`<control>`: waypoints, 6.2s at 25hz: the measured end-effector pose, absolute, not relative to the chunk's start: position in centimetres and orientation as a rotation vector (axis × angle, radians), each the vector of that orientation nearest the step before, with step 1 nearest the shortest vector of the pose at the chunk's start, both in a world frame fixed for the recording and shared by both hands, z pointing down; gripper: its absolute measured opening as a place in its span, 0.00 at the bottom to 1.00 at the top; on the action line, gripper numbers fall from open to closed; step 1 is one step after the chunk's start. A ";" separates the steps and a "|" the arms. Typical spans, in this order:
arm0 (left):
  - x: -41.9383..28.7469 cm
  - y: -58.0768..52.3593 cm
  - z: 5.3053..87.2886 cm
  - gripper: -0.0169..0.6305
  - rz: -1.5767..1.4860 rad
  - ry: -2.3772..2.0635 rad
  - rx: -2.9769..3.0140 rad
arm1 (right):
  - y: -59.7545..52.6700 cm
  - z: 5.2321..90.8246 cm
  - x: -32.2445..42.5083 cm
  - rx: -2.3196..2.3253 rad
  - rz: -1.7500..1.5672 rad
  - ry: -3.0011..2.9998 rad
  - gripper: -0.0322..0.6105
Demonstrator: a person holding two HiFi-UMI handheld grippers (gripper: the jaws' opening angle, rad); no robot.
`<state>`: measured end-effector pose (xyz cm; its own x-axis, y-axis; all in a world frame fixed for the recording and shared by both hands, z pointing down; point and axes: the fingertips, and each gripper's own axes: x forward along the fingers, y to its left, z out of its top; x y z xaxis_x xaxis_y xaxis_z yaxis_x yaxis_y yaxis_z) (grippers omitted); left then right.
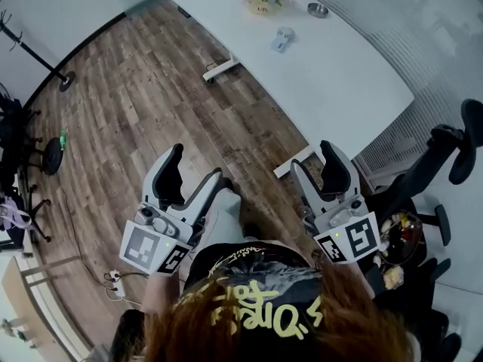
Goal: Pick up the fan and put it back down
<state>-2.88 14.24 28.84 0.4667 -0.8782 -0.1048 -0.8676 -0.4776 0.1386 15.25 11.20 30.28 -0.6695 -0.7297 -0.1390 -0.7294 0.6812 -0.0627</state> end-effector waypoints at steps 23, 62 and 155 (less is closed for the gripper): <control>-6.7 -6.7 30.2 0.52 -0.259 -1.352 2.754 | -8.3 31.0 10.6 -1.347 0.038 2.655 0.43; -11.3 -31.2 30.2 0.51 -0.199 -1.049 2.836 | -30.1 32.5 6.8 -1.745 -0.040 2.529 0.46; -10.8 -31.6 26.3 0.42 -0.202 -1.348 2.830 | -34.8 28.3 7.8 -1.612 0.130 2.656 0.39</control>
